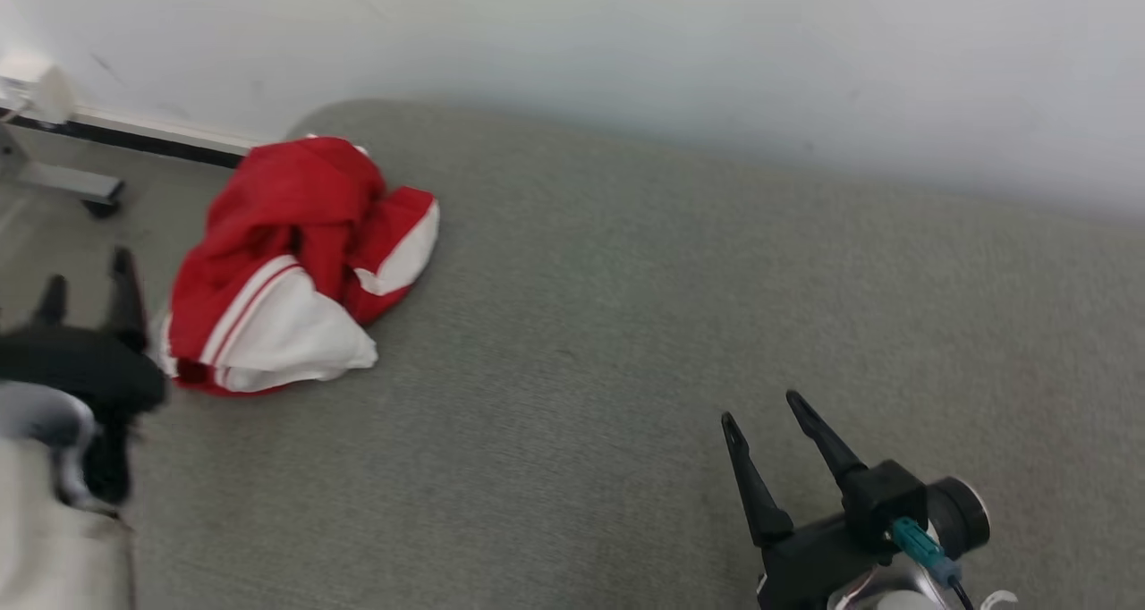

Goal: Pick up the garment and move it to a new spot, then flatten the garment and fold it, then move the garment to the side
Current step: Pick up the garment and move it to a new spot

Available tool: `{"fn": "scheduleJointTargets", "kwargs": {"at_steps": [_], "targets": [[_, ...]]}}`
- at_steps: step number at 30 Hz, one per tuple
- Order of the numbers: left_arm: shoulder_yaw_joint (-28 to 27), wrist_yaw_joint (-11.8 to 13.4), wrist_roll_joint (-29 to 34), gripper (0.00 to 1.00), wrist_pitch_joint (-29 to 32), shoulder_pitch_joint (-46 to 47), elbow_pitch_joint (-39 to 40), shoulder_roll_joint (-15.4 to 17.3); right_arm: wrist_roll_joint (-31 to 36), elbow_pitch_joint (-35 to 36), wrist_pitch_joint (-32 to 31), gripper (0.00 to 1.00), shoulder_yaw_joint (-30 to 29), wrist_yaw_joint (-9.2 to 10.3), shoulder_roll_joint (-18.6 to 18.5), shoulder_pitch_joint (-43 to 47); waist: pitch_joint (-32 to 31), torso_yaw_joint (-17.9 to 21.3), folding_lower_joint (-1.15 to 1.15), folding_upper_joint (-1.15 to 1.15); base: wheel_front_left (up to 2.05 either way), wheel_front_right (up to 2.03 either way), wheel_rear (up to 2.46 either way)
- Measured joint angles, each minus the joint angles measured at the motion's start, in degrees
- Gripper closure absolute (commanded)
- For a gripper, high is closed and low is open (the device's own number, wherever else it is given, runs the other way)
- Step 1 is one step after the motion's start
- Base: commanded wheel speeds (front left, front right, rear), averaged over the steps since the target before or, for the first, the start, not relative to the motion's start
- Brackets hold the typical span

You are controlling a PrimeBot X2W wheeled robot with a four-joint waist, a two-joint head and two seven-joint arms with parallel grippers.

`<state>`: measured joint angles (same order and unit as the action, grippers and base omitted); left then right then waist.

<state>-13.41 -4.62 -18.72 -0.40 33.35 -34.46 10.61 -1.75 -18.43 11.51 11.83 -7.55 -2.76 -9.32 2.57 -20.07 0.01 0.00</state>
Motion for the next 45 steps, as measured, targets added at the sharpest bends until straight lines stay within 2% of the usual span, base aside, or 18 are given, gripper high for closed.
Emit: {"fn": "scheduleJointTargets", "kwargs": {"at_steps": [5,6,7,10,13,16,19,23,26,27,28,29,30,33,39,45], "targets": [[-8.5,-0.5,-12.8,0.00,10.6,6.8,-3.4,1.5,0.6,2.4,-0.4,0.00,2.0,0.00,-0.1,-2.6,5.0,4.3,0.00,-0.01,0.00,0.00,0.00],[-10.3,-0.1,-15.4,0.00,15.6,8.0,-3.5,3.4,0.6,2.9,-0.4,0.00,2.8,0.00,-0.2,-3.3,7.0,6.2,0.01,-0.01,0.00,0.00,0.00],[-10.6,0.2,-16.0,0.00,17.8,8.4,-3.1,4.7,0.6,3.0,-0.3,0.00,2.8,0.00,-0.3,-3.6,8.1,7.1,0.01,-0.01,0.00,0.00,0.00],[-12.6,2.7,-17.6,0.00,23.9,9.9,-1.1,7.6,0.6,3.3,0.1,0.00,3.1,0.00,-0.3,-4.3,11.1,9.7,0.01,0.00,0.00,0.00,0.00],[-13.6,6.4,-19.7,0.00,30.8,10.3,2.6,8.5,0.3,3.3,0.7,0.00,3.3,0.00,-0.3,-5.1,13.8,12.2,0.01,-0.01,0.00,0.00,0.00],[-13.2,9.4,-19.7,0.00,38.0,9.8,6.8,9.4,0.1,3.1,1.1,0.00,3.4,0.00,-0.3,-5.2,16.2,14.6,0.00,-0.01,0.00,0.00,0.00],[-12.5,12.3,-18.6,0.00,42.3,8.1,11.4,11.0,-0.2,2.8,1.4,0.00,3.7,0.00,-0.3,-5.7,18.4,16.7,0.00,-0.01,0.00,0.00,0.00],[-10.5,14.8,-12.8,0.00,43.8,4.6,16.3,14.9,-0.3,2.5,1.7,0.00,3.9,0.00,-0.3,-6.4,20.7,19.0,0.00,-0.01,0.00,0.00,0.00],[-9.4,16.2,-9.4,0.00,43.2,2.2,18.2,16.2,-0.6,2.3,2.0,0.00,3.8,0.00,-0.2,-6.9,21.8,20.4,0.00,-0.01,0.00,0.00,0.00],[-9.3,16.5,-8.9,0.02,43.2,1.7,18.4,16.5,-0.7,2.2,2.0,0.00,3.7,0.00,-0.2,-7.0,22.1,20.8,0.00,-0.01,0.00,0.00,0.00],[-9.3,16.6,-8.8,0.84,42.9,1.2,18.6,16.6,-0.7,1.9,2.1,0.00,3.7,0.00,-0.2,-7.0,22.3,21.1,0.00,-0.01,0.00,0.00,0.00],[-9.4,16.7,-8.8,0.84,42.4,1.0,18.7,16.6,-0.7,1.7,2.1,0.00,3.6,0.00,-0.2,-7.0,22.3,21.4,0.00,-0.01,0.00,0.00,0.00],[-9.4,16.7,-8.8,1.00,42.4,1.0,18.7,16.6,-0.7,1.7,2.1,0.00,3.6,0.00,-0.2,-7.0,22.3,21.4,0.00,-0.01,0.00,0.00,0.00],[-9.4,16.1,-8.9,1.00,41.6,0.4,18.8,16.6,-0.9,1.2,2.2,0.00,3.3,0.00,-0.2,-6.9,22.0,21.8,0.00,-0.01,0.00,0.00,0.00],[-10.9,12.9,-11.6,1.00,38.3,1.7,17.0,17.4,-2.1,0.0,2.6,0.00,3.5,0.00,-0.2,-6.6,19.6,21.2,-0.01,0.00,0.00,0.00,0.00],[-9.6,8.3,-13.3,1.00,37.6,4.9,14.0,18.9,-4.3,-2.3,2.9,0.00,3.9,0.00,-0.1,-4.9,15.4,20.5,-0.01,0.00,0.00,0.00,0.00]]}}
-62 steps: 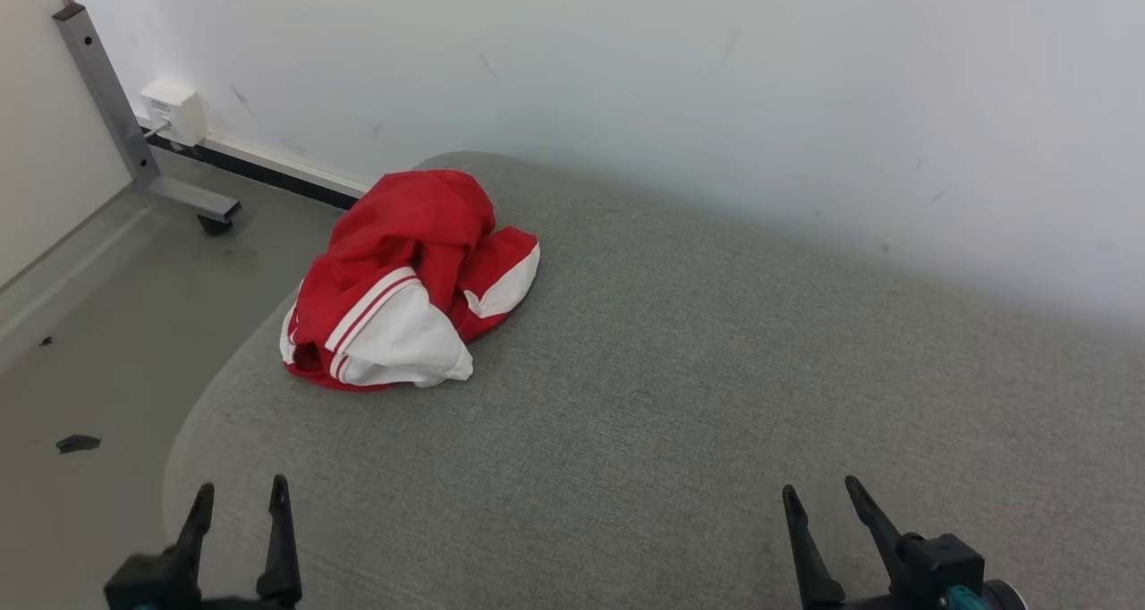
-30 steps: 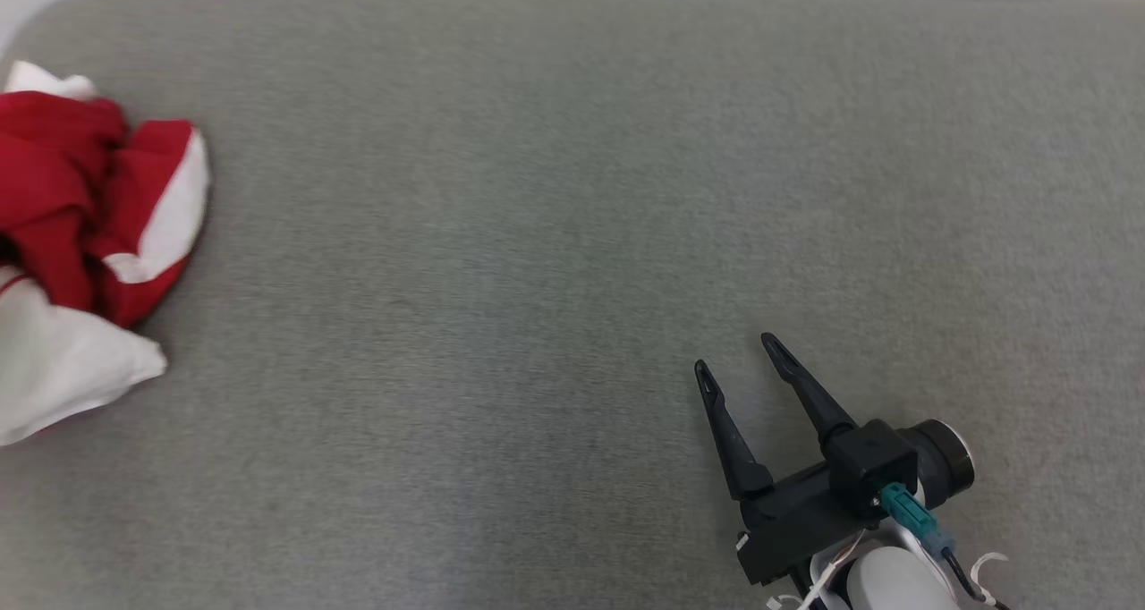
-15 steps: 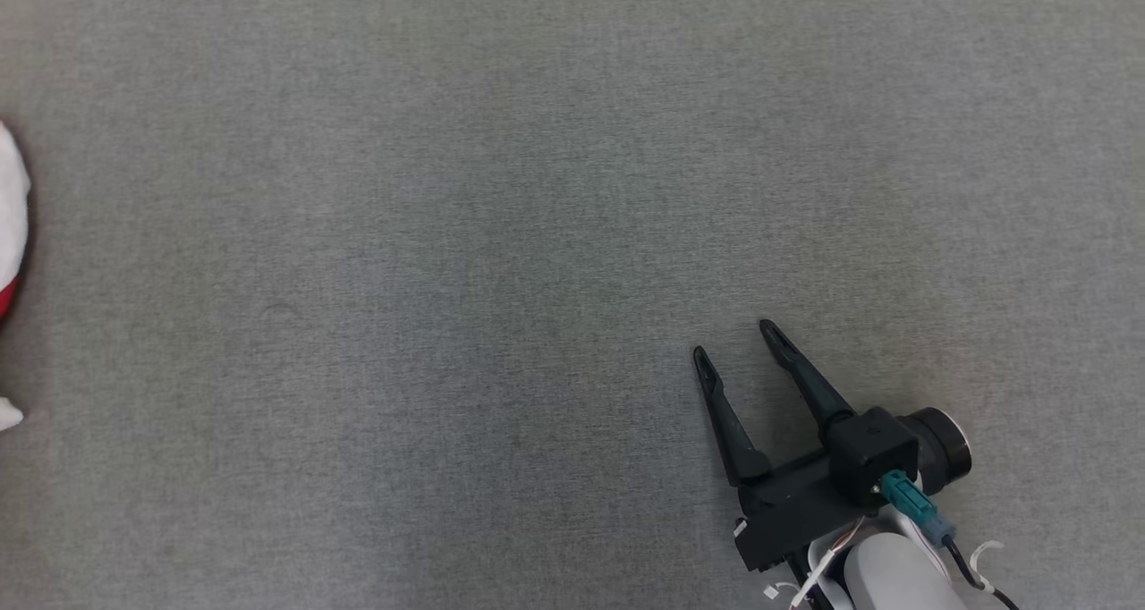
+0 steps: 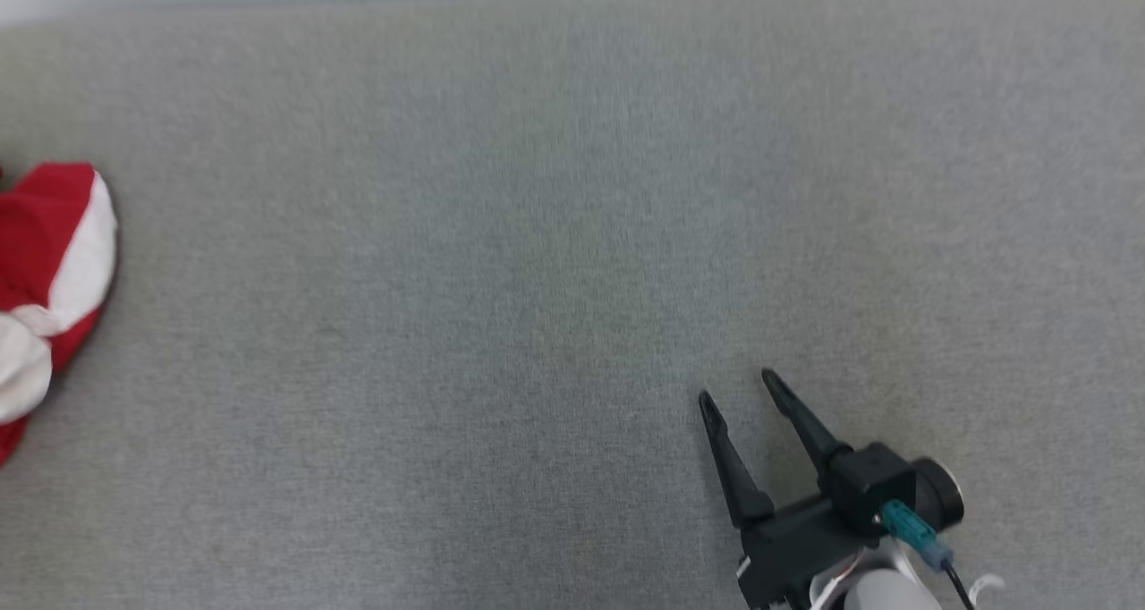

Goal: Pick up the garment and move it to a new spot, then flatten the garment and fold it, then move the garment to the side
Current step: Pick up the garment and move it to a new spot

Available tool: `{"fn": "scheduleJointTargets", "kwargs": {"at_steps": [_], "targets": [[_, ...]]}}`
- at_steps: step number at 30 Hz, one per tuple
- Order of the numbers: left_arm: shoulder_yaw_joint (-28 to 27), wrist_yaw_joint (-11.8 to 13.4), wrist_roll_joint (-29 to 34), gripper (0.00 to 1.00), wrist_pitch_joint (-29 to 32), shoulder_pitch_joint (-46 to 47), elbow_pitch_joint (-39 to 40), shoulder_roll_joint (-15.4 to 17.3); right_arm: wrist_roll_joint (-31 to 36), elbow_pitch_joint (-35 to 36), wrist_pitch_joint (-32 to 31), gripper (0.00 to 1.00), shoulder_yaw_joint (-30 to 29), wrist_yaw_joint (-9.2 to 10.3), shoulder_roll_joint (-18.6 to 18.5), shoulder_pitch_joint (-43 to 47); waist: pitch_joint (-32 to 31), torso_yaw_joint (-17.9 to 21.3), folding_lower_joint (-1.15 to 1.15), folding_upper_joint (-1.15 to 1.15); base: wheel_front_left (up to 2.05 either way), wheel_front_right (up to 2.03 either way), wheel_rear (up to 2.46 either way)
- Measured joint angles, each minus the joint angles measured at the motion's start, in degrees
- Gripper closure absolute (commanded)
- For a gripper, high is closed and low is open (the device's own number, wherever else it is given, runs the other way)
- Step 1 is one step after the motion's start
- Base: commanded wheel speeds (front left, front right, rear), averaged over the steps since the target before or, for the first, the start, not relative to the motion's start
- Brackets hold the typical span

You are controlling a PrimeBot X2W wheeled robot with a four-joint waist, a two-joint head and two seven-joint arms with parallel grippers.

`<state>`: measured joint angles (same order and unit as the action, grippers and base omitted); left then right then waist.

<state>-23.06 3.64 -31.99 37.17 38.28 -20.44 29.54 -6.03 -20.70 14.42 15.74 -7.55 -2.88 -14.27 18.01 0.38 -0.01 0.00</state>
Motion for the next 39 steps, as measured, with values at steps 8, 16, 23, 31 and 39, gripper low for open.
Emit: {"fn": "scheduleJointTargets", "kwargs": {"at_steps": [8,16,23,31,39], "targets": [[7.5,-5.6,-0.5,1.00,2.5,7.5,1.0,-0.3,-2.1,-1.7,0.3,0.00,-0.6,0.00,0.0,4.0,-7.5,-0.6,-0.01,0.01,0.00,0.00,0.00],[15.5,-7.2,-3.6,1.00,4.7,12.6,7.2,-9.9,-4.1,-2.1,0.5,0.00,-0.5,0.00,0.0,7.7,-14.8,0.5,-0.01,0.01,0.00,0.00,0.00],[19.9,-7.3,-5.4,1.00,3.3,11.4,12.9,-17.5,-4.8,-1.3,0.6,0.00,0.2,0.00,0.0,7.9,-17.7,5.4,-0.01,0.01,0.00,0.00,0.00],[24.3,-8.2,-5.7,1.00,-2.6,5.3,12.5,-23.8,-4.4,-1.0,0.6,0.00,-0.4,0.00,0.0,7.4,-17.8,13.7,0.00,0.01,0.00,0.00,0.00],[30.7,-8.7,0.1,1.00,-12.6,-2.2,2.4,-25.2,-4.2,-0.6,0.2,0.00,0.5,0.00,0.0,6.9,-16.5,21.9,0.01,0.01,0.00,0.00,0.00]]}}
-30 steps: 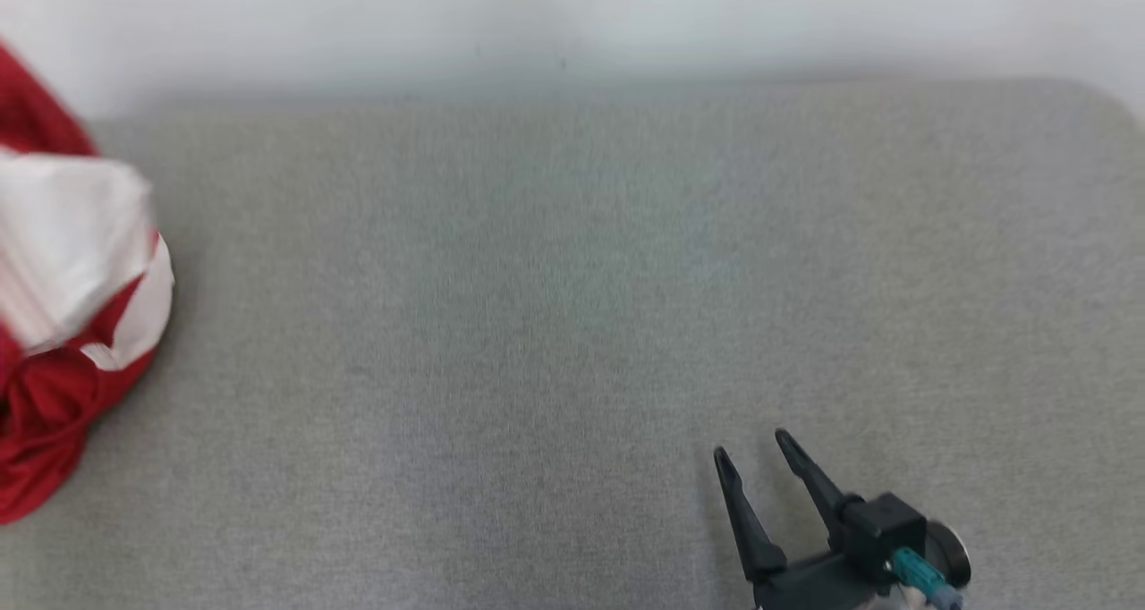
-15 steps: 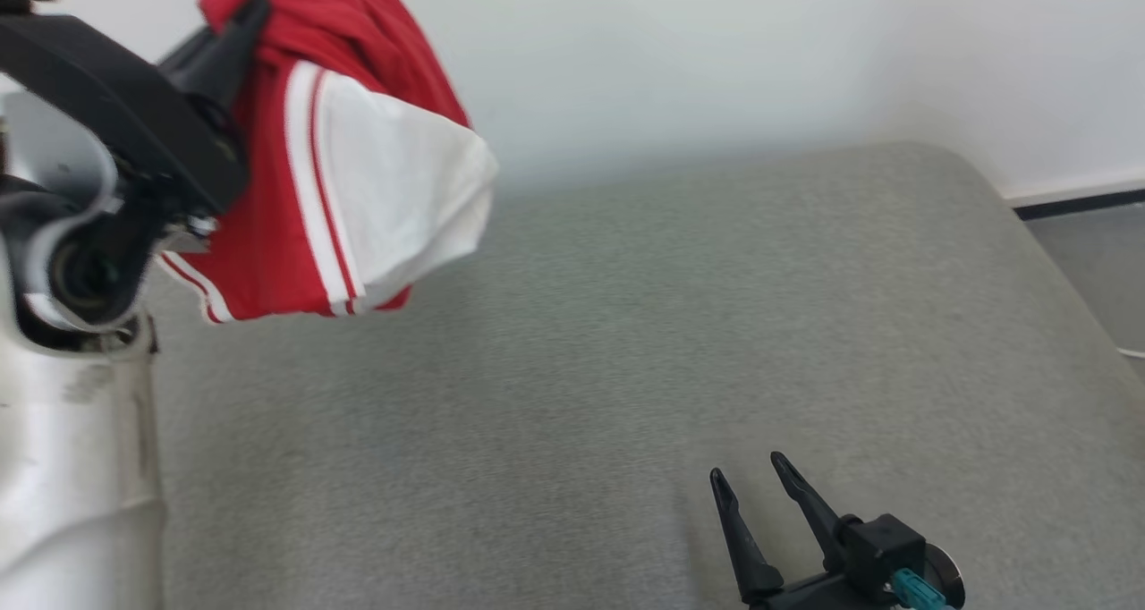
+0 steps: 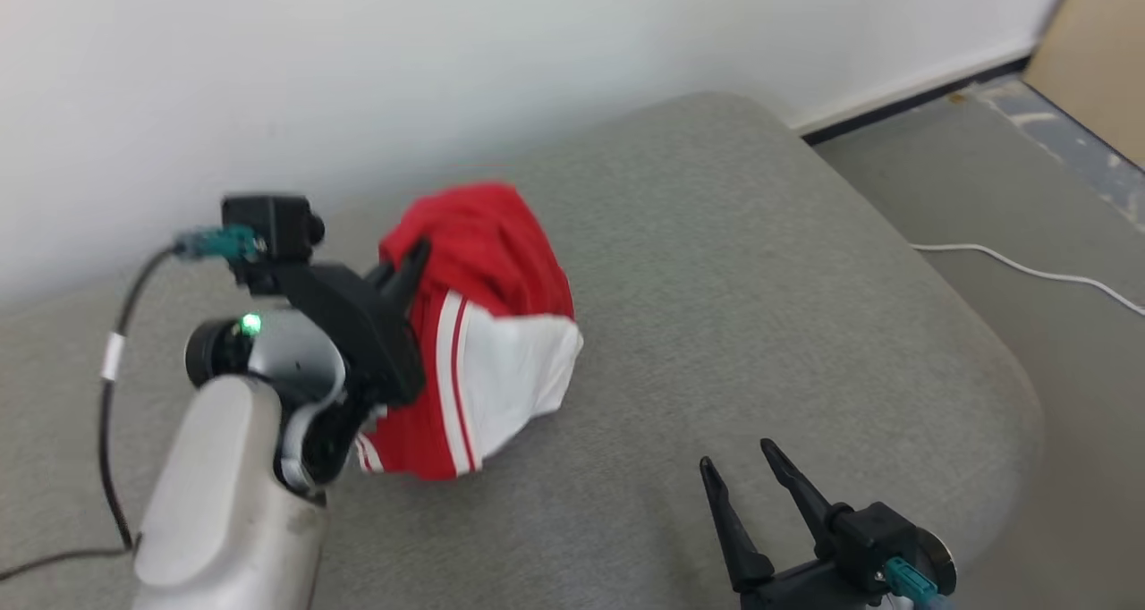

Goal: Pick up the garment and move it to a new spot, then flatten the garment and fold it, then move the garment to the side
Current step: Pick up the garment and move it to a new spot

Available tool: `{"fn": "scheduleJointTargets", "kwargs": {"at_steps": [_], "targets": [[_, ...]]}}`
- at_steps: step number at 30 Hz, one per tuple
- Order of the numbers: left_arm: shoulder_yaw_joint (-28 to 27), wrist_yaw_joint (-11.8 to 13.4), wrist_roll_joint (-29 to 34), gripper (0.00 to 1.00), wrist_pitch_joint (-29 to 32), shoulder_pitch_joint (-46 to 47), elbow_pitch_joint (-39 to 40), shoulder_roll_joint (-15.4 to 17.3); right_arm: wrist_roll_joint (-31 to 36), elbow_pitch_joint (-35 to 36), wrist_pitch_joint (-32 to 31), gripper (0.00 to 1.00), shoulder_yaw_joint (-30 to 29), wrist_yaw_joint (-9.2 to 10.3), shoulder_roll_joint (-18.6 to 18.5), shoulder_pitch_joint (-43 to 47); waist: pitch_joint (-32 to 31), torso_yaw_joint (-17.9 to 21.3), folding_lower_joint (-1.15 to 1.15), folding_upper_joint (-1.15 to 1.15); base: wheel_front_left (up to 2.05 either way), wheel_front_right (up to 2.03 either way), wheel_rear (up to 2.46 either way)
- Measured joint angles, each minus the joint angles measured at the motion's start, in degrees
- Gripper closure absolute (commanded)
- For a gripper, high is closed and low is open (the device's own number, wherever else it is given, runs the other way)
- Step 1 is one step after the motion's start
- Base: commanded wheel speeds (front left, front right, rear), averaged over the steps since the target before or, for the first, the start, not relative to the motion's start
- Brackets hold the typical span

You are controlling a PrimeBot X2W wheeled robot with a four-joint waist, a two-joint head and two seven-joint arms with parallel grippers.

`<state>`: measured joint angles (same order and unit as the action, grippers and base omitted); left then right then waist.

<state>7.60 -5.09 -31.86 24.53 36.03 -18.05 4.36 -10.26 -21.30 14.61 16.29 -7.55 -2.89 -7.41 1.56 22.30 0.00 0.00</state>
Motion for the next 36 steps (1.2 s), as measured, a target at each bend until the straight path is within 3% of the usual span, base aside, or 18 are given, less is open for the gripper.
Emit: {"fn": "scheduleJointTargets", "kwargs": {"at_steps": [4,5,6,7,14,15,21,30,36], "targets": [[2.9,1.2,4.7,1.00,-4.4,-2.5,-7.4,0.3,-0.1,0.6,0.0,0.00,-0.4,0.00,0.0,-0.7,0.8,3.3,0.00,-0.01,0.00,0.00,0.00],[3.4,1.5,5.4,0.69,-5.4,-2.8,-9.1,0.1,-0.1,0.7,0.0,0.00,-0.7,0.00,0.0,-0.7,1.0,3.9,0.00,-0.01,0.00,0.00,0.00],[3.7,1.8,5.9,0.03,-6.8,-3.0,-10.4,0.0,0.0,0.7,0.0,0.00,-0.9,0.00,0.0,-0.6,1.2,4.4,0.00,0.00,0.00,0.00,0.00],[4.1,1.9,6.9,0.00,-8.2,-3.1,-11.6,0.0,0.1,0.7,0.0,0.00,-1.0,0.00,0.0,-0.5,1.5,4.8,0.00,0.00,0.00,0.00,0.00],[4.8,2.6,9.8,0.00,-21.4,-4.7,-14.9,0.2,1.9,1.4,-0.6,0.00,-3.9,0.00,0.0,0.5,2.3,3.3,0.00,0.00,0.00,0.00,0.00],[4.4,2.2,9.5,0.00,-25.3,-6.0,-14.6,0.2,3.0,1.8,-1.0,0.00,-5.4,0.00,0.0,0.4,2.2,2.2,0.01,-0.01,0.00,0.00,0.00],[2.8,0.6,8.1,0.00,-35.6,-11.3,-12.3,1.3,4.5,3.9,-1.6,0.00,-10.7,0.00,0.0,0.5,0.9,-2.7,0.01,0.00,0.00,0.00,0.00],[0.0,0.4,10.3,0.00,-39.5,-22.9,-5.0,5.0,5.9,6.4,-2.7,0.00,-16.2,0.00,0.0,2.8,-2.5,-11.5,0.00,0.00,0.00,0.00,0.00],[-3.3,1.9,11.3,0.00,-39.6,-30.9,2.2,5.2,5.3,6.6,-2.6,0.00,-16.3,0.00,-0.2,4.4,-4.5,-15.2,0.00,0.00,0.00,0.00,0.00]]}}
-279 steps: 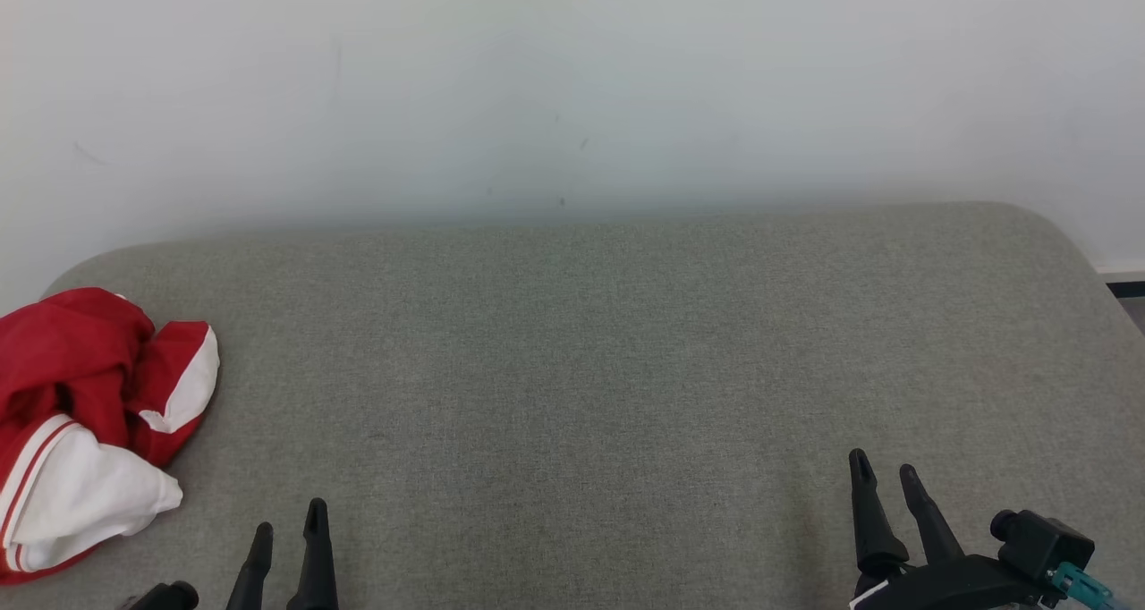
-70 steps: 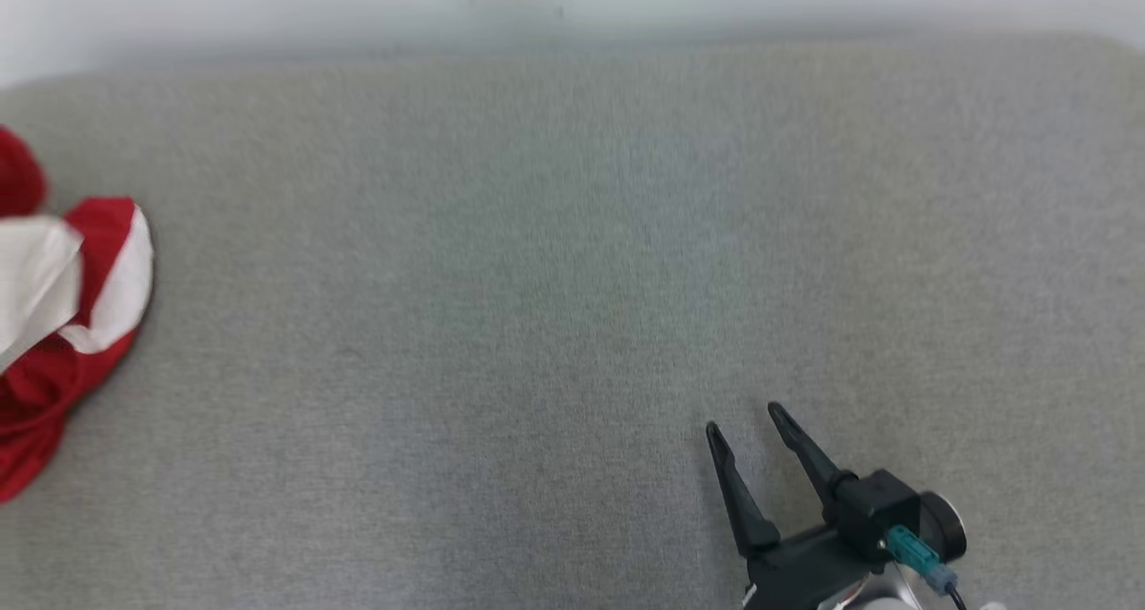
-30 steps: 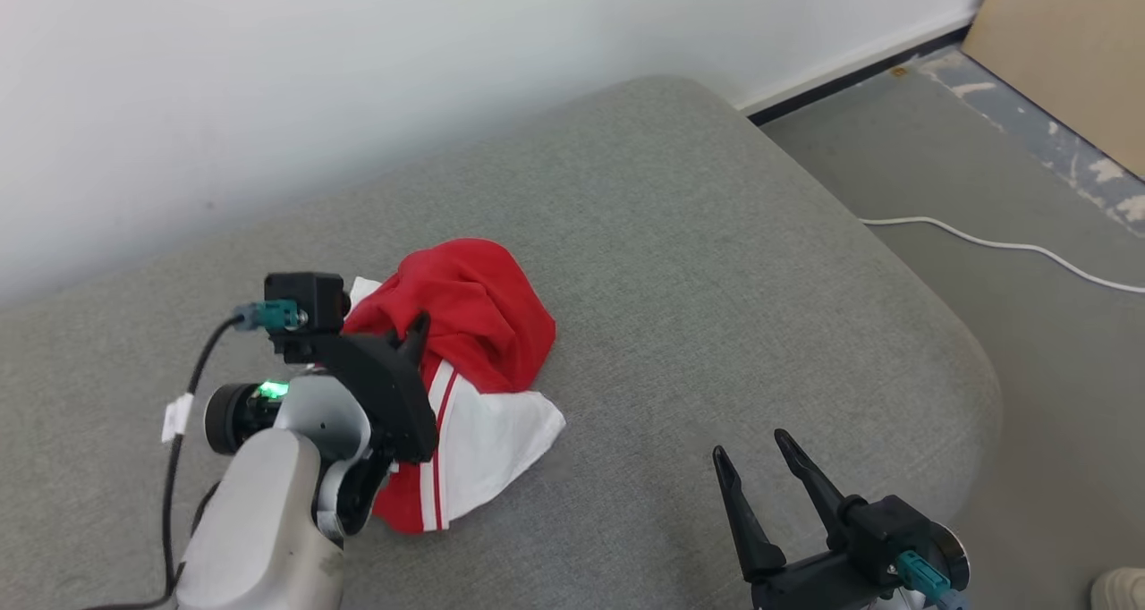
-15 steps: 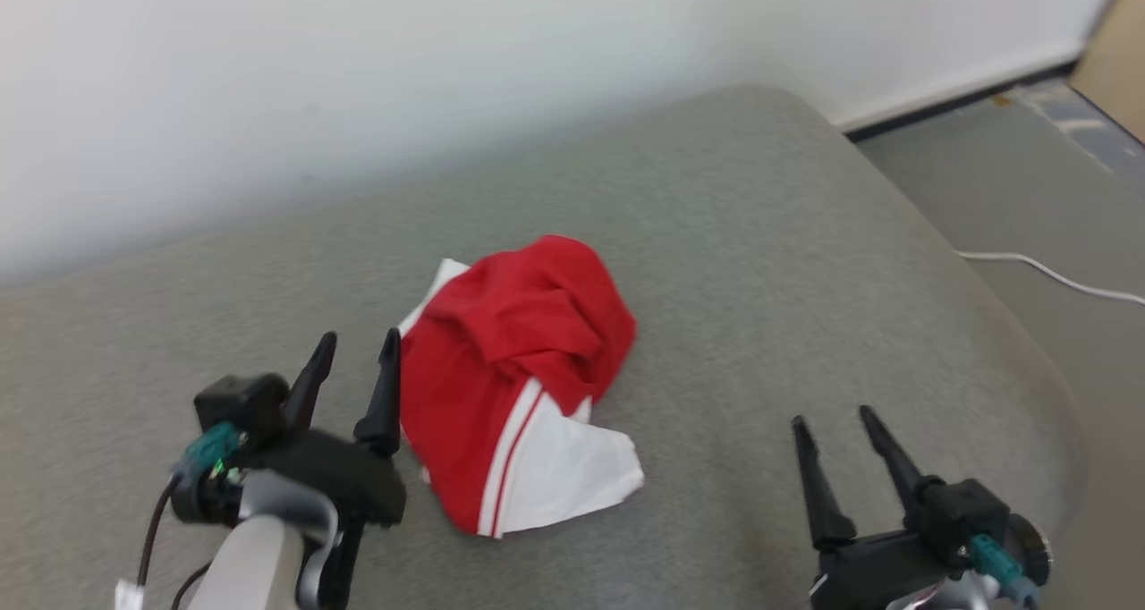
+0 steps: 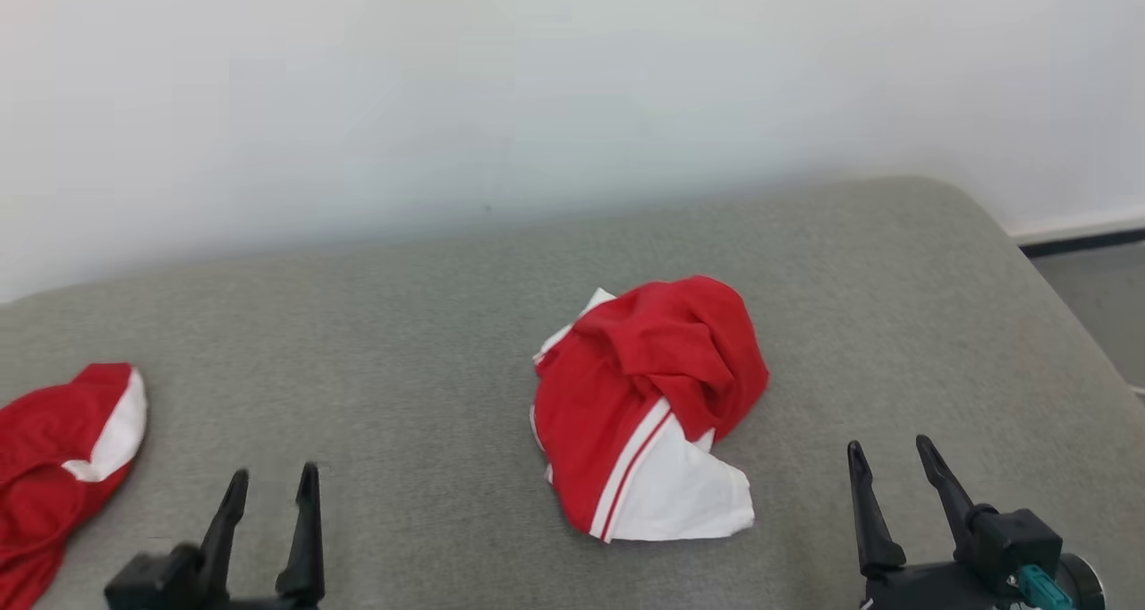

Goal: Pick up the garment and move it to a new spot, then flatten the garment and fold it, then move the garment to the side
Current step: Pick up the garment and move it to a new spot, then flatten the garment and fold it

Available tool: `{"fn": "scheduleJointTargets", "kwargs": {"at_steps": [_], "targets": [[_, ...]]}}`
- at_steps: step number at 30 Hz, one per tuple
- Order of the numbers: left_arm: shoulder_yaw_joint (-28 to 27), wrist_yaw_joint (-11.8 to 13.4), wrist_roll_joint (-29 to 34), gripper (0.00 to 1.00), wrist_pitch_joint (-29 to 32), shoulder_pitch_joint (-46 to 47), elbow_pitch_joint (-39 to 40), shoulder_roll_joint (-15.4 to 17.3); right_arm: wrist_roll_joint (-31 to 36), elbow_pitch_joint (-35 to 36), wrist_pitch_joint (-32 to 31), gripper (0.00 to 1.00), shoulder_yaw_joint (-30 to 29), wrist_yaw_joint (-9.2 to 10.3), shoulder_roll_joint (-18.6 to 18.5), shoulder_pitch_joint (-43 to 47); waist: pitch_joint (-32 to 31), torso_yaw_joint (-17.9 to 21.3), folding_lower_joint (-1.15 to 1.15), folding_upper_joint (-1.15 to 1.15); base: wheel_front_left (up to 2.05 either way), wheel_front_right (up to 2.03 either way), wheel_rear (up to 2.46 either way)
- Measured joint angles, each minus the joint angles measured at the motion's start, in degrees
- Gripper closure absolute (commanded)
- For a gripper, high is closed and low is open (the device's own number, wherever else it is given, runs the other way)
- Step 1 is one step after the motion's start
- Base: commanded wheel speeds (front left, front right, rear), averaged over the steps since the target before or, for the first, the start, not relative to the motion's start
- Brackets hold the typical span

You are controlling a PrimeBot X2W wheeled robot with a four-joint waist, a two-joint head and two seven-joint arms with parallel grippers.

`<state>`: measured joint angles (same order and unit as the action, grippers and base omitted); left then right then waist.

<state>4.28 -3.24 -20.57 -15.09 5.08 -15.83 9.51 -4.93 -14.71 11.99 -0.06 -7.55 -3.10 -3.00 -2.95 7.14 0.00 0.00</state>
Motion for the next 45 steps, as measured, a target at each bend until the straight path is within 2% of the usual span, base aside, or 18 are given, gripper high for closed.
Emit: {"fn": "scheduleJointTargets", "kwargs": {"at_steps": [5,10,28,33,39,45], "targets": [[-2.2,1.1,1.2,0.00,0.0,-7.0,5.6,-0.8,-0.2,-0.7,0.2,0.00,0.4,0.00,-1.1,1.5,-1.5,-2.5,0.00,0.00,0.00,0.00,0.00],[-3.4,0.7,2.6,0.00,0.0,-10.8,7.8,-1.7,-0.2,-1.7,0.6,0.00,0.3,0.00,-1.5,2.3,-2.3,-3.8,-0.01,0.00,0.00,0.00,0.00],[-5.5,-0.4,4.4,0.00,0.0,-11.6,7.9,-4.6,-0.4,-3.4,0.9,0.00,1.3,0.00,-1.2,2.7,-1.9,-3.0,0.00,0.00,0.00,0.00,0.00],[-5.8,-0.8,4.8,0.00,0.0,-11.8,8.0,-5.2,-2.1,-2.7,0.5,0.00,5.5,0.00,-0.9,1.3,-1.7,-3.4,0.00,0.00,0.00,0.00,0.00],[-5.3,-0.9,4.9,0.00,0.0,-11.8,8.0,-5.7,-4.7,-4.2,-4.1,0.00,12.5,0.00,-0.1,-2.5,-1.3,-4.3,0.01,0.00,0.00,0.00,0.00],[-4.0,-1.3,4.9,0.00,0.0,-11.6,7.6,-6.1,-3.2,-12.3,-12.9,0.00,15.6,0.00,0.2,-6.3,-0.7,-6.0,0.01,0.00,0.00,0.00,0.00]]}}
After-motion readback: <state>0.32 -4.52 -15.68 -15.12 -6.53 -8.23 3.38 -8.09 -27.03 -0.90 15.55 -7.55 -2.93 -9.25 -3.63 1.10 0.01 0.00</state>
